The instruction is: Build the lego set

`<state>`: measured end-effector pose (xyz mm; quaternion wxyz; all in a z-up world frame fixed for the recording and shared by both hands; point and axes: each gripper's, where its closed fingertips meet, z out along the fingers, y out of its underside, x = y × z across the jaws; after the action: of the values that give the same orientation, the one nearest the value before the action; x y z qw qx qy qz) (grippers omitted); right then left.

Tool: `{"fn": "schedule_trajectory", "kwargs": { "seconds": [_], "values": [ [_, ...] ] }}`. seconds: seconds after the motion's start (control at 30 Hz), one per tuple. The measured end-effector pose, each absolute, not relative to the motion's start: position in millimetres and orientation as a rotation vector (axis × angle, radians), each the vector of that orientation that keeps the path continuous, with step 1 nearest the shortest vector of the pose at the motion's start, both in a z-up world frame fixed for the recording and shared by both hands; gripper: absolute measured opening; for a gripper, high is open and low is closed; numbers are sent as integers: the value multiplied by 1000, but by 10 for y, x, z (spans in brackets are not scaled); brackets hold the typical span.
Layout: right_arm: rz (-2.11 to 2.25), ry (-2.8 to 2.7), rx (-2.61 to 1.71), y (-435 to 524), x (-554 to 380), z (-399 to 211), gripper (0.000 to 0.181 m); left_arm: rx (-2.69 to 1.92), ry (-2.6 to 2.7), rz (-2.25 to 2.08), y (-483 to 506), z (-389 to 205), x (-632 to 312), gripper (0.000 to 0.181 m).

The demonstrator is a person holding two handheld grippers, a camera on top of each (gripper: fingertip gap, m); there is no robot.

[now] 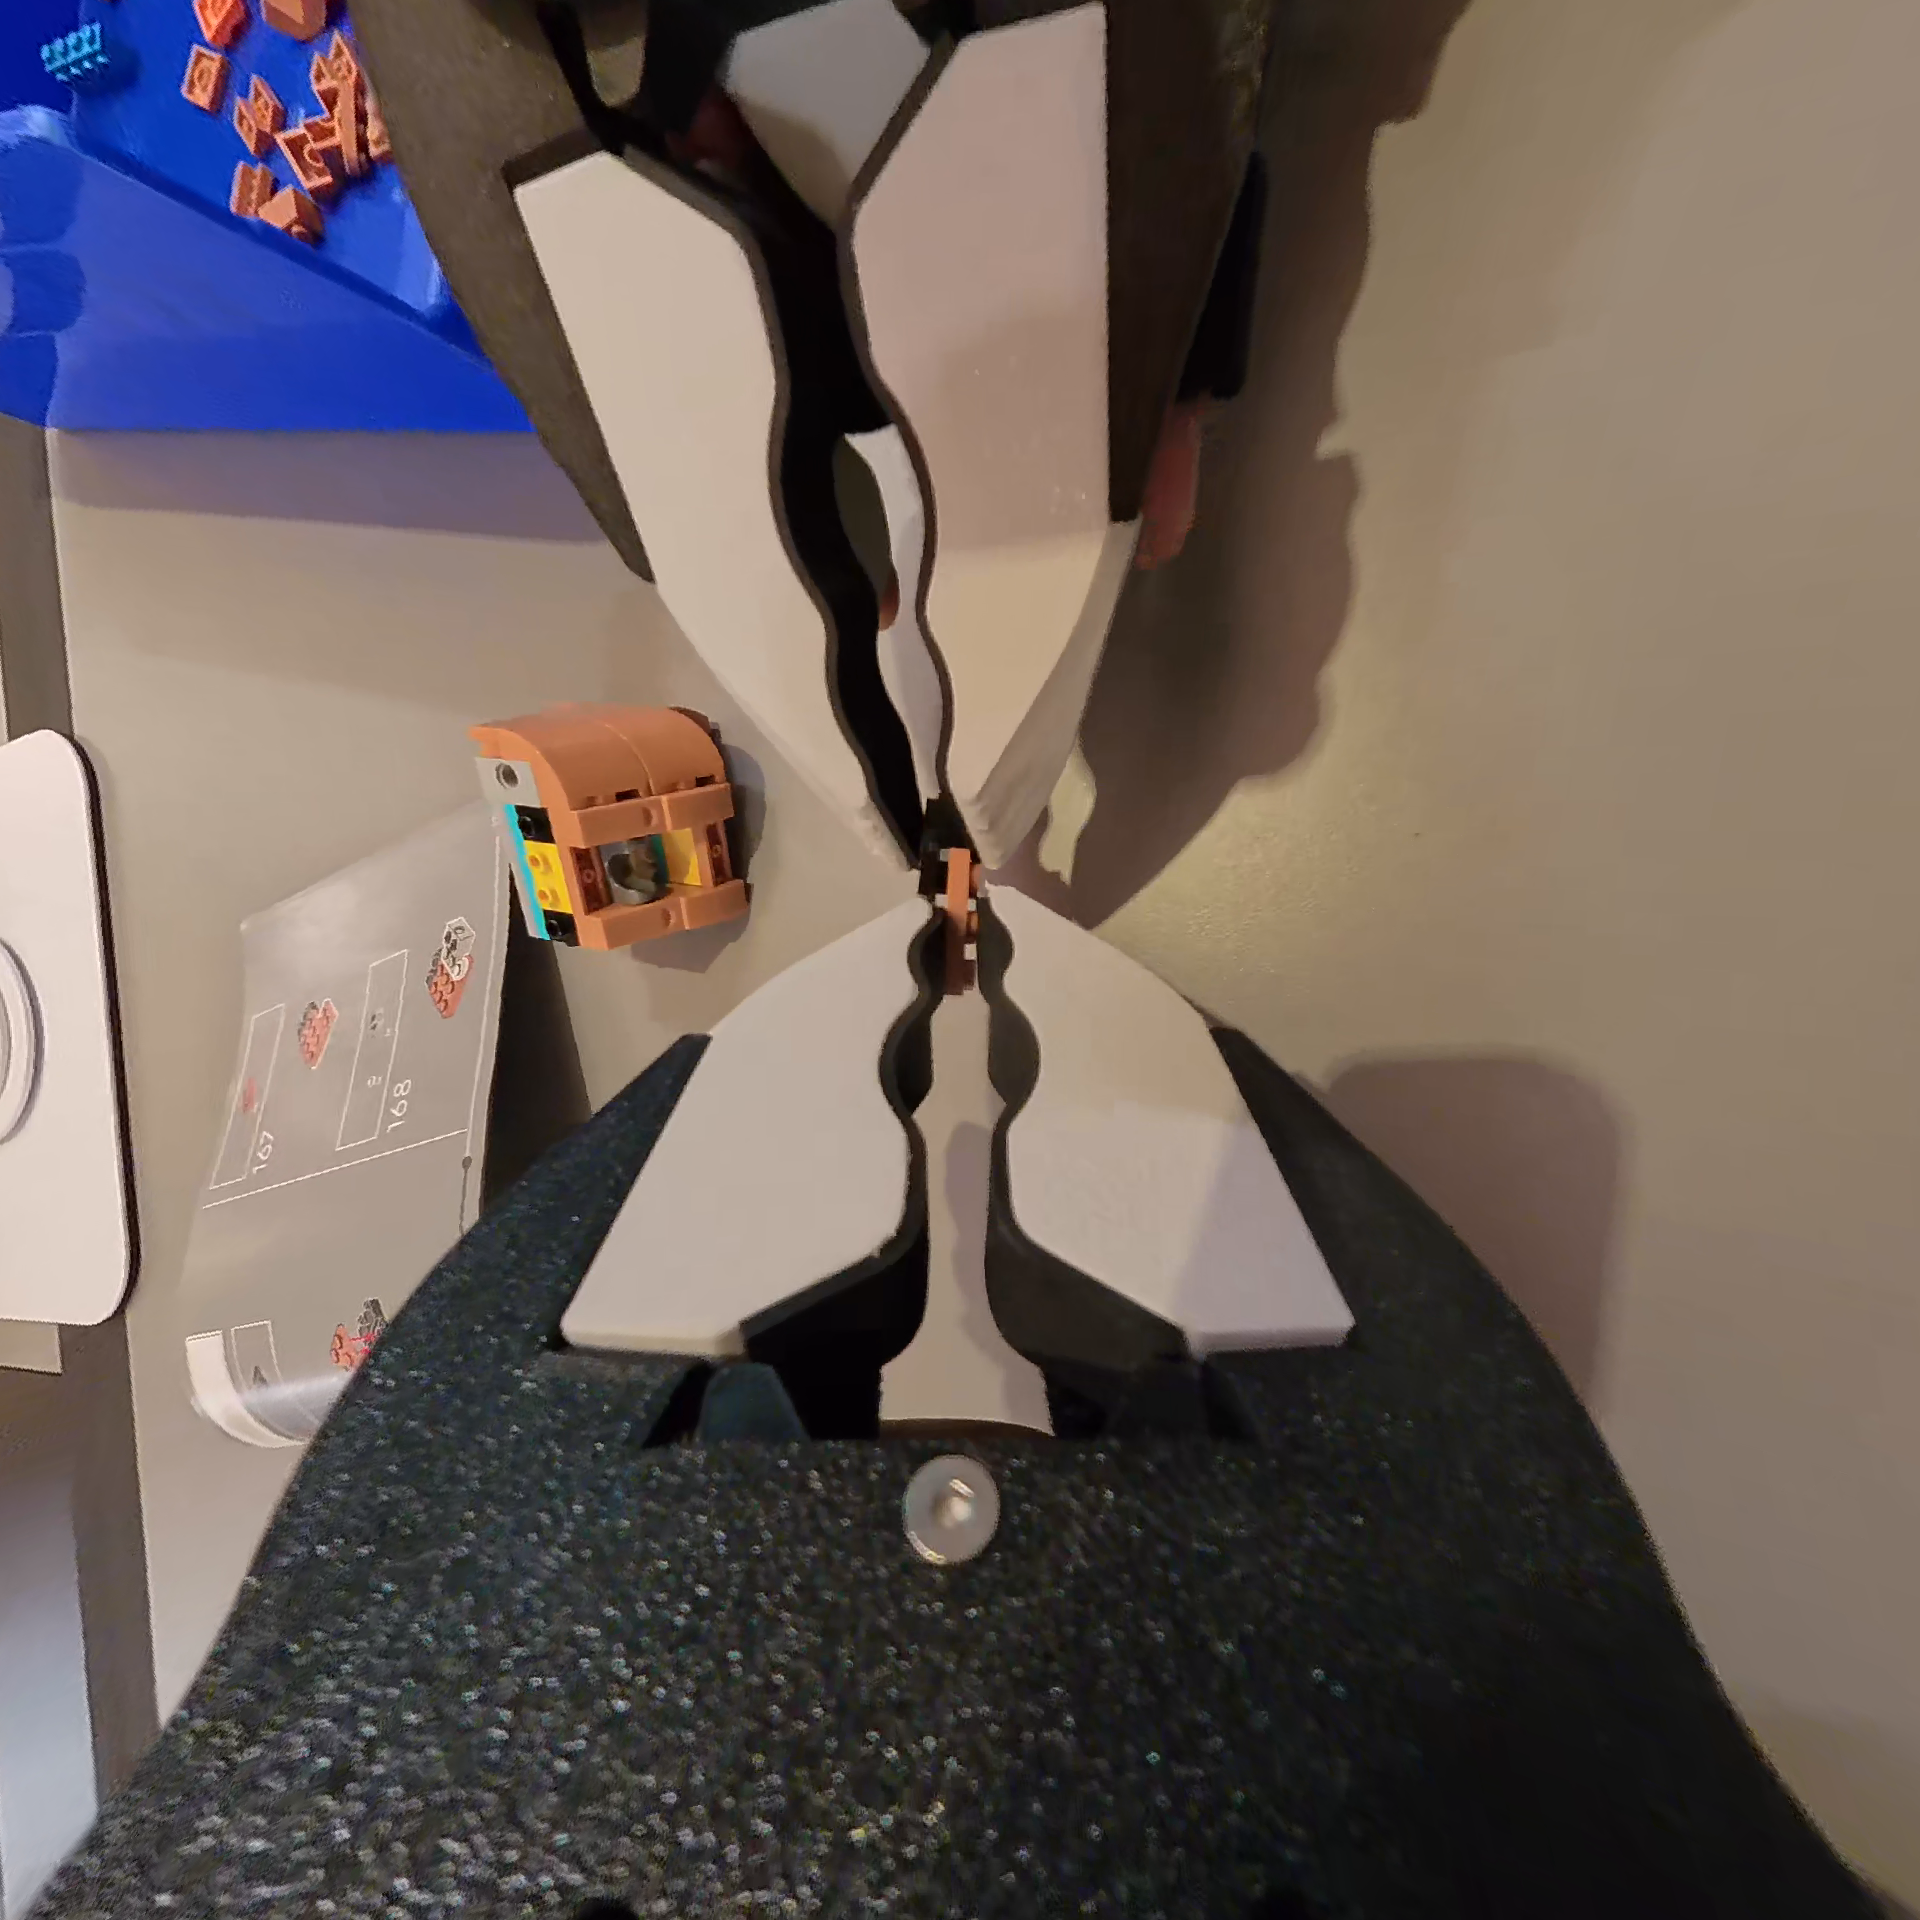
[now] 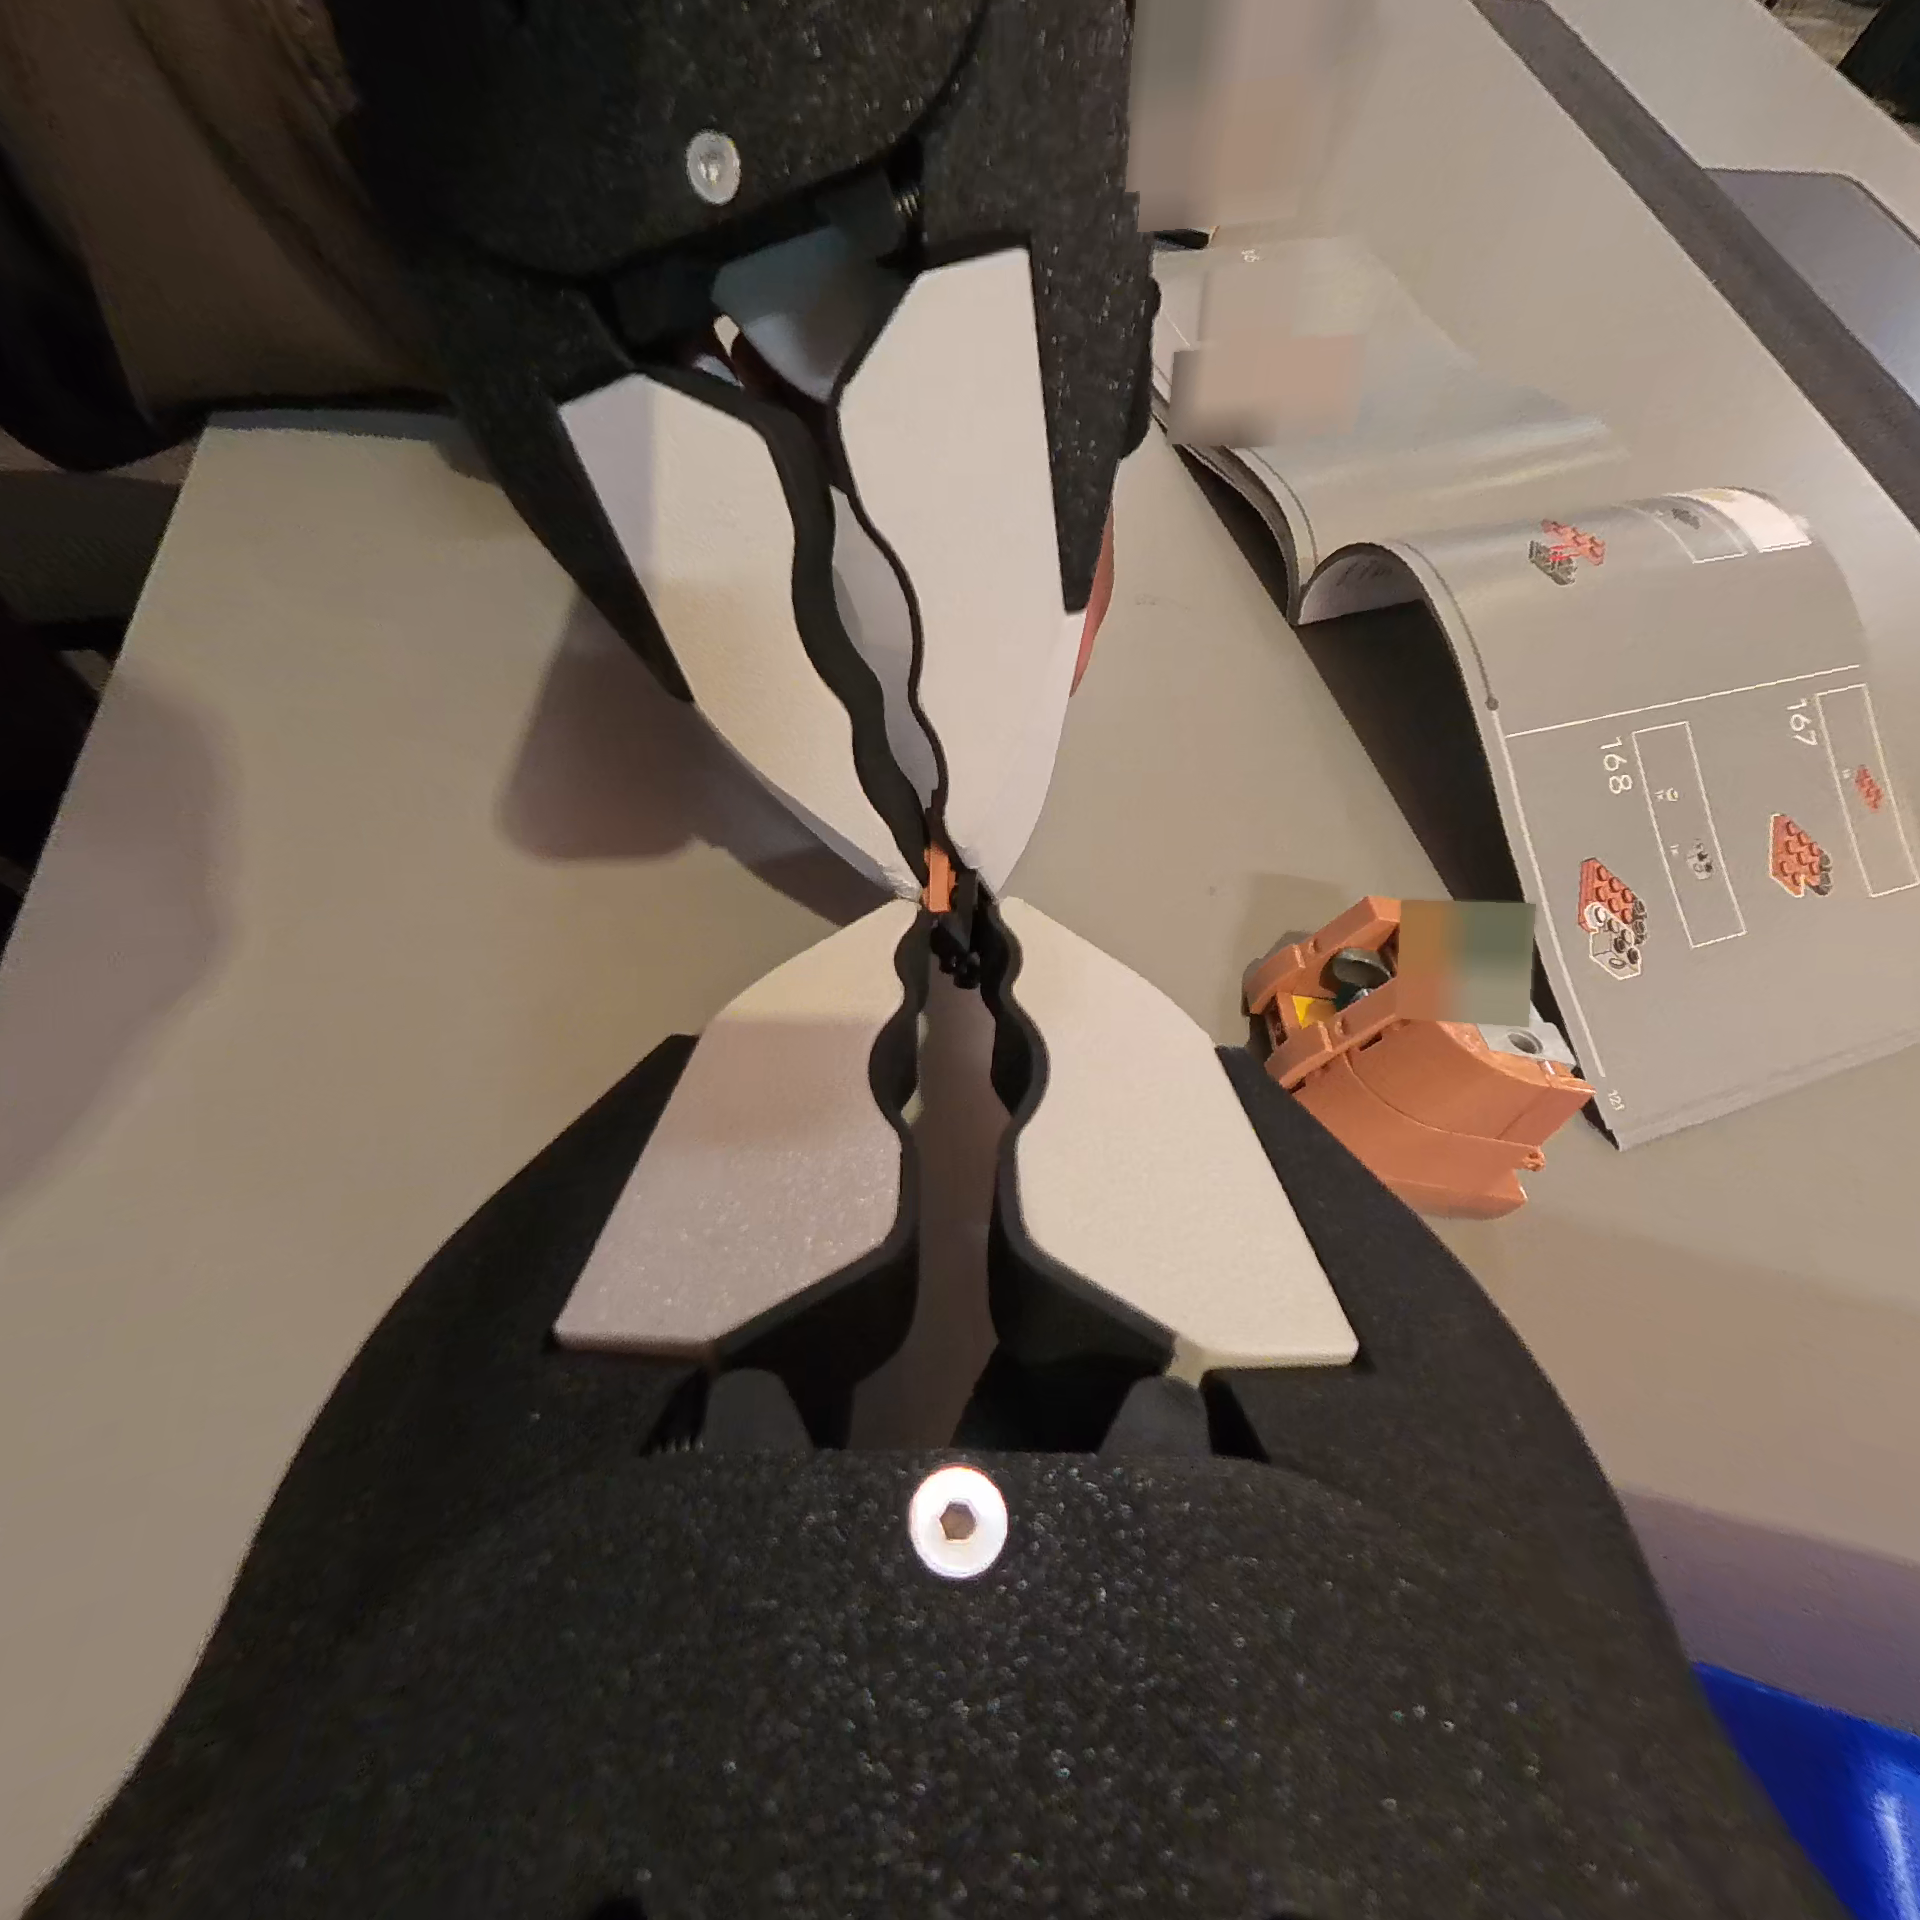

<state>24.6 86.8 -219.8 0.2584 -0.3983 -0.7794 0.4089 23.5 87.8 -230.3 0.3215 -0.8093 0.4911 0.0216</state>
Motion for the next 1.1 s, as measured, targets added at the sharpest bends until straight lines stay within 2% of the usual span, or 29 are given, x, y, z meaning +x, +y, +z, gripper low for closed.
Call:
{"fn": "schedule_trajectory", "kwargs": {
  "seconds": [0.47, 0.87, 1.1],
  "values": [
    [1258, -2096, -1112, 884, 281, -2107, 8, -2112, 1258, 58, 912, -2216, 267, 5],
    [1159, -2101, -1064, 910, 276, -2119, 8, -2049, 1311, 166, 966, -2210, 239, 6],
    [1373, -2006, -1160, 955, 246, -2019, 8, -1992, 1289, 205, 1022, -2128, 214, 6]
  ]
}}
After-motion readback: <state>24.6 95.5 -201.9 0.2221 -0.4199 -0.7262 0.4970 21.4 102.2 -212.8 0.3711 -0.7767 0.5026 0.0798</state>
